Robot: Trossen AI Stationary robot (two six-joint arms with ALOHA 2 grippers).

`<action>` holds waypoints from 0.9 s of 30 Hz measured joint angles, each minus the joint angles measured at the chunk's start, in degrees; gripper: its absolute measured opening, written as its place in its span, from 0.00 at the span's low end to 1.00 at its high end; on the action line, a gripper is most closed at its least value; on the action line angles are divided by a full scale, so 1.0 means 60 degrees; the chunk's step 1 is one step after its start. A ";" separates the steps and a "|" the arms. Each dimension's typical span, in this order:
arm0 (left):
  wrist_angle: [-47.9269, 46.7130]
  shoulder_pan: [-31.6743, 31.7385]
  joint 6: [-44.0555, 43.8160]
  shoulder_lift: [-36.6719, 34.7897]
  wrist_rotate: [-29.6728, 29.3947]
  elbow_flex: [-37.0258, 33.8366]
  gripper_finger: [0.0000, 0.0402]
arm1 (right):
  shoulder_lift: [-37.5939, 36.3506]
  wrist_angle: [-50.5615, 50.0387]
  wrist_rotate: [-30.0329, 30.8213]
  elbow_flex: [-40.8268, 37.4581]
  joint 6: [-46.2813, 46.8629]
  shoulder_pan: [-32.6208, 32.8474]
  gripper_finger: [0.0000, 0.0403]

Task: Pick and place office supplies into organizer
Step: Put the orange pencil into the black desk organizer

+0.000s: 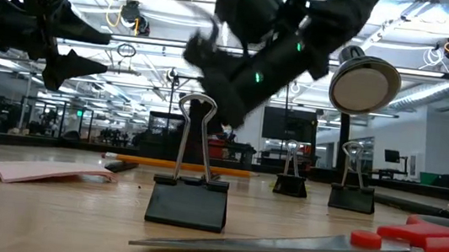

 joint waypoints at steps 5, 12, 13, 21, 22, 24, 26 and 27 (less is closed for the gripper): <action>-0.0018 0.0002 -0.0021 0.0000 -0.0002 0.0000 0.68 | 0.0422 0.0427 0.0025 -0.0001 -0.0020 -0.0001 0.42; -0.0092 0.0002 0.0007 0.0000 -0.0003 0.0000 0.68 | 0.0453 0.0477 -0.0007 0.0006 -0.0042 -0.0084 0.42; -0.0091 0.0001 0.0018 0.0000 -0.0006 0.0000 0.68 | 0.0453 0.0481 -0.0053 0.0005 -0.0060 -0.0088 0.41; -0.0343 0.0002 0.0081 0.0000 -0.0046 0.0000 0.68 | 0.0449 0.0128 -0.0197 0.0012 -0.0030 -0.0092 0.26; -0.0356 0.0002 0.0116 0.0000 -0.0046 0.0000 0.68 | 0.0449 0.0133 -0.0209 0.0012 -0.0027 -0.0092 0.23; -0.0366 0.0002 0.0109 0.0000 -0.0047 0.0000 0.68 | 0.0449 0.0128 -0.0190 0.0012 -0.0045 -0.0092 0.19; -0.0368 0.0001 0.0110 0.0000 -0.0049 0.0000 0.68 | 0.0449 0.0128 -0.0215 0.0012 -0.0059 -0.0092 0.14; -0.0368 -0.0001 0.0109 0.0000 -0.0049 0.0000 0.68 | 0.0449 0.0128 -0.0208 0.0012 -0.0063 -0.0092 0.11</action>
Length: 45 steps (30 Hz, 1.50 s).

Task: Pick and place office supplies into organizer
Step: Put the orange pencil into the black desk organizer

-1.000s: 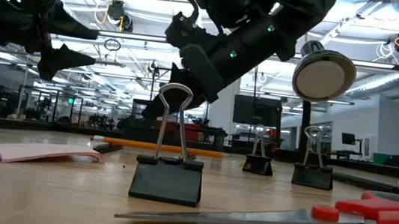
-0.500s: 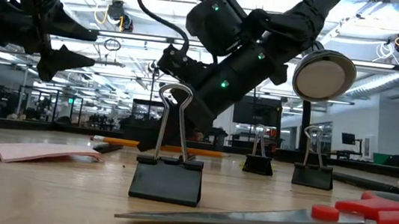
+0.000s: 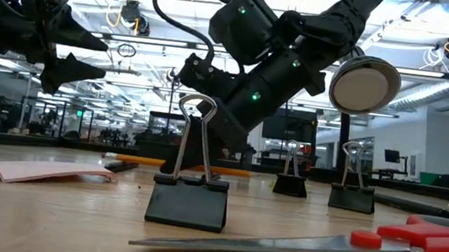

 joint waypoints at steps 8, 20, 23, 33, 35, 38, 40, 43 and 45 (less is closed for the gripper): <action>0.0100 0.0003 0.0269 -0.0004 -0.0564 0.0000 0.68 | 0.0000 0.0545 0.0018 0.0000 -0.0106 0.0000 0.06; 0.0650 0.0000 0.0075 -0.0004 -0.0644 0.0000 0.68 | 0.0000 0.1439 0.0291 -0.0004 -0.0005 -0.0015 0.04; 0.1174 0.0003 -0.0254 -0.0009 -0.0572 0.0000 0.68 | 0.0000 0.1900 0.0294 -0.0007 0.0199 -0.0020 0.07; 0.3008 0.0011 0.0232 -0.0011 -0.0091 0.0000 0.68 | -0.0284 0.3252 0.0261 -0.0007 0.0813 -0.0491 0.04; 0.2795 0.0011 0.0303 -0.0007 0.0000 0.0000 0.68 | -0.0399 0.3324 0.0260 -0.0007 0.0774 -0.0551 0.05; 0.2542 0.0011 0.0307 0.0000 0.0010 0.0000 0.68 | -0.0511 0.3663 0.0257 -0.0007 0.0788 -0.0579 0.07; 0.2403 0.0011 0.0309 -0.0004 0.0011 0.0000 0.68 | -0.0546 0.3962 0.0240 -0.0007 0.0743 -0.0605 0.07; 0.2095 0.0011 0.0256 0.0000 0.0000 0.0000 0.68 | -0.0546 0.4325 0.0243 -0.0007 0.0743 -0.0635 0.05; 0.1965 0.0011 0.0224 0.0000 0.0000 0.0000 0.68 | -0.0543 0.4589 0.0238 -0.0007 0.0733 -0.0695 0.05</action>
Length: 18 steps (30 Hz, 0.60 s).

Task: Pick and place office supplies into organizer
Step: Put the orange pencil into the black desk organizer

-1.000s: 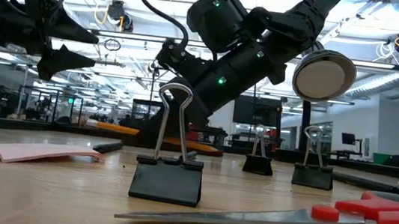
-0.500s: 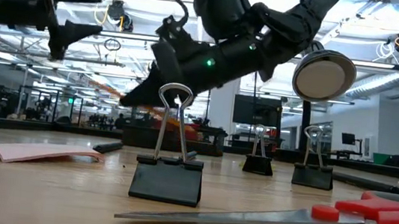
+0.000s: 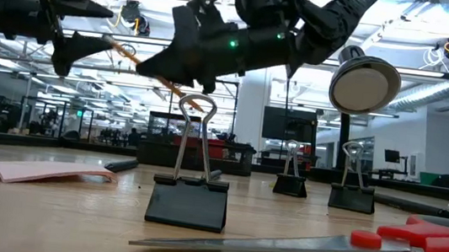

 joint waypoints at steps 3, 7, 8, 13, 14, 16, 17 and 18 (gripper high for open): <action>-0.0121 0.0000 -0.0024 0.0000 -0.0015 0.0000 0.68 | -0.0004 0.0135 0.0020 0.0000 -0.0052 -0.0127 0.06; -0.0111 0.0000 -0.0061 0.0000 -0.0022 0.0000 0.68 | 0.0000 0.0197 0.0014 0.0000 0.0095 -0.0376 0.07; -0.0108 0.0000 -0.0064 0.0000 -0.0028 0.0000 0.68 | 0.0000 0.0254 0.0014 0.0000 0.0120 -0.0435 0.07; -0.0147 0.0000 -0.0024 0.0017 -0.0326 0.0000 0.68 | 0.0000 0.0758 -0.0057 0.0000 0.0076 -0.0572 0.05; -0.0140 0.0000 -0.0024 0.0067 -0.0505 0.0000 0.68 | 0.0000 0.0849 -0.0194 0.0000 0.0073 -0.0572 0.05; -0.0093 0.0000 -0.0024 0.0168 -0.0761 0.0000 0.68 | 0.0000 0.0817 -0.0211 0.0038 0.0087 -0.0562 0.06; -0.0016 0.0000 -0.0048 0.0226 -0.0798 0.0000 0.68 | 0.0000 0.0770 -0.0198 0.0044 0.0087 -0.0558 0.07; 0.0045 0.0000 -0.0108 0.0306 -0.0816 0.0000 0.68 | 0.0000 0.0766 -0.0198 0.0044 0.0087 -0.0554 0.07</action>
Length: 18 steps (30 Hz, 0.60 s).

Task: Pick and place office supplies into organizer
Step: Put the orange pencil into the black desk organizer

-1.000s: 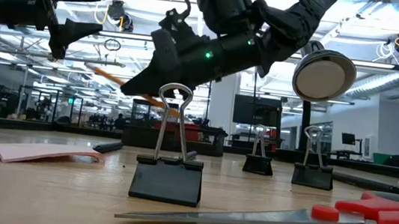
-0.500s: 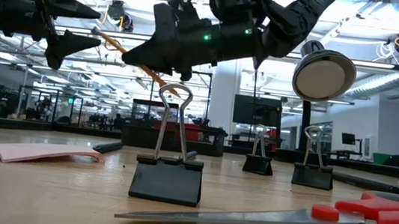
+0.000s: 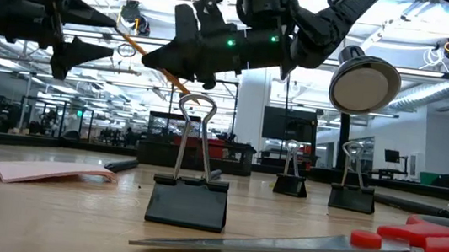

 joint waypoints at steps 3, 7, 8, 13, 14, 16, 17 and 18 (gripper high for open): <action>0.0204 0.0000 -0.0030 0.0306 -0.0004 0.0000 0.68 | 0.0000 0.0019 0.0003 0.0004 0.0085 -0.0004 0.07; 0.0834 0.0000 -0.0078 0.0892 -0.0004 0.0000 0.68 | 0.0000 0.0019 0.0000 0.0011 0.0116 -0.0011 0.05; 0.1001 0.0000 -0.0112 0.1064 -0.0004 0.0000 0.68 | 0.0000 0.0020 0.0000 0.0009 0.0118 -0.0011 0.05; 0.2006 0.0000 -0.0134 0.1772 -0.0007 0.0000 0.68 | 0.0000 0.0015 0.0000 0.0011 0.0181 -0.0011 0.08; 0.2207 0.0000 -0.0132 0.1906 -0.0010 0.0000 0.68 | 0.0000 0.0015 0.0000 0.0011 0.0181 -0.0011 0.08; 0.2600 0.0000 -0.0098 0.2136 -0.0158 0.0000 0.68 | 0.0000 0.0014 0.0000 0.0011 0.0181 -0.0011 0.07; 0.2803 0.0000 -0.0077 0.2260 -0.0237 0.0000 0.68 | 0.0000 0.0011 0.0000 0.0011 0.0181 -0.0011 0.07; 0.2961 0.0000 -0.0072 0.2390 -0.0262 0.0000 0.68 | 0.0000 0.0011 0.0000 0.0011 0.0181 -0.0011 0.06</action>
